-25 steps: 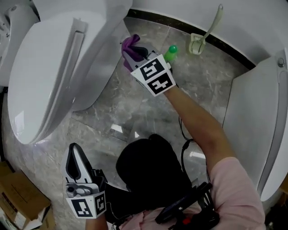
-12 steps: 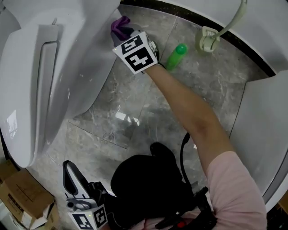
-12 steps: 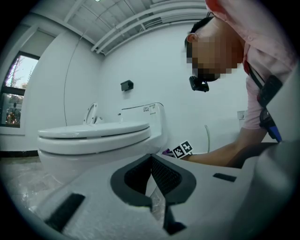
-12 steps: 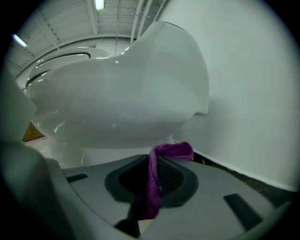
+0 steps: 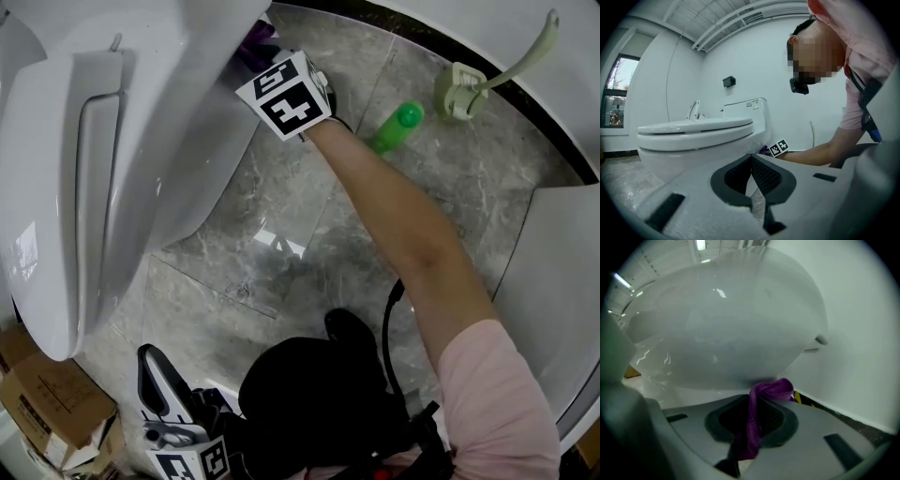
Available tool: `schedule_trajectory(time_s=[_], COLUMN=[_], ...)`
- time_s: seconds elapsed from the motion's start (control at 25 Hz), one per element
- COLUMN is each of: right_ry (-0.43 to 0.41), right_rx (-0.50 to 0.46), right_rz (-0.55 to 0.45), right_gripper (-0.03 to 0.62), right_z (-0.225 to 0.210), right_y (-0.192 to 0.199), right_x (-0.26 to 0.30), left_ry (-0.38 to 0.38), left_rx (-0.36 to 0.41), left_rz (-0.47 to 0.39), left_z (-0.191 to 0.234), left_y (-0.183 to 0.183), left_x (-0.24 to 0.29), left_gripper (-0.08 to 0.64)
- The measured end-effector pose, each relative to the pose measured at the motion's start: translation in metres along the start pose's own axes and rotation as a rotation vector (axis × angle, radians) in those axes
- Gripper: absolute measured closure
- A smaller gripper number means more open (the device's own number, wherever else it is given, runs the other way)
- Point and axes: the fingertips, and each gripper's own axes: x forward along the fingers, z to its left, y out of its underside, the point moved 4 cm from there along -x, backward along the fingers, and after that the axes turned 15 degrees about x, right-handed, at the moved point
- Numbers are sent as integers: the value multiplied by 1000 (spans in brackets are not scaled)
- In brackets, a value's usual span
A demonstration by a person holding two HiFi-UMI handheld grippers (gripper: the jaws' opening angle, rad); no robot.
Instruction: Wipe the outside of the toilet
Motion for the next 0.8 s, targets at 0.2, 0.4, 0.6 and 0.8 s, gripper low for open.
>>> schedule_trajectory(time_s=[0.2, 0.4, 0.6, 0.8], right_ry=[-11, -42, -76, -93], right_rx=[-23, -19, -36, -27], right_rz=[31, 36, 53, 79], right_gripper=[532, 535, 535, 537], right_z=[9, 15, 31, 43], right_y=[4, 6, 14, 24], right_x=[13, 13, 10, 7], left_ry=[-8, -17, -24, -30], left_rx=[6, 10, 13, 13], left_rz=[4, 9, 15, 20], left_z=[1, 2, 4, 6], left_y=[1, 3, 5, 7], left_x=[-3, -5, -6, -7], left_gripper=[552, 552, 552, 552])
